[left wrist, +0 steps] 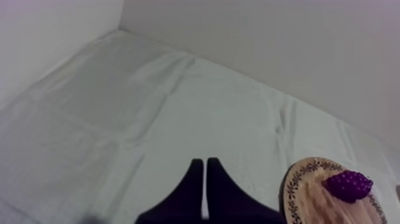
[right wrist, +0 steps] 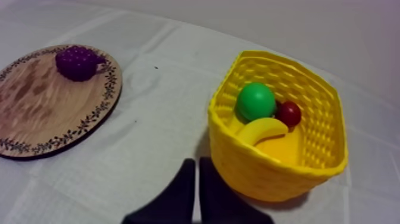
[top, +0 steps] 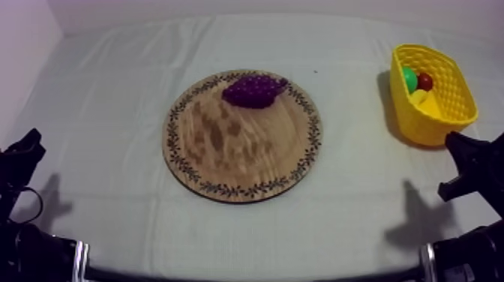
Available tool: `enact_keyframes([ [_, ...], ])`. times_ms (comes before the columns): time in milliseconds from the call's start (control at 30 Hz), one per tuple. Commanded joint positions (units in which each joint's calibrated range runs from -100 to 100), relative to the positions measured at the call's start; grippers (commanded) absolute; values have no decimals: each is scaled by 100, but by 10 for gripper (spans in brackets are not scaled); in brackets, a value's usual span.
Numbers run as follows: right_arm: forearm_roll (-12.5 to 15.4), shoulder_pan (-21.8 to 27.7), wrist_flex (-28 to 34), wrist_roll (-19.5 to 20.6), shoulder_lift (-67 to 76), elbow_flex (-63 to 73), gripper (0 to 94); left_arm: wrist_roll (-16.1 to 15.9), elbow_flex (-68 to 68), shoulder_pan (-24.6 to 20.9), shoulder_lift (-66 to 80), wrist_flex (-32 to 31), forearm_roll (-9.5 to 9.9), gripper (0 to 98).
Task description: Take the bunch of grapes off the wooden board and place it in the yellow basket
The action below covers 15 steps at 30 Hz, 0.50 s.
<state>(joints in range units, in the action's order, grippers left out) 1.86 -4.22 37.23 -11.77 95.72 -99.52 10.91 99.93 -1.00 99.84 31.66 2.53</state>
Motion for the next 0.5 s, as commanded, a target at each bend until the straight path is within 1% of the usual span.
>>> enact_keyframes([
  [0,2,1,-6,-2,4,-3,3,1,-4,2,-2,3,-1,0],
  [233,2,-42,-6,-10,4,-3,3,1,-4,2,-2,3,-1,0],
  [467,3,-480,-6,-18,4,-3,3,1,-4,2,-2,3,-1,0],
])
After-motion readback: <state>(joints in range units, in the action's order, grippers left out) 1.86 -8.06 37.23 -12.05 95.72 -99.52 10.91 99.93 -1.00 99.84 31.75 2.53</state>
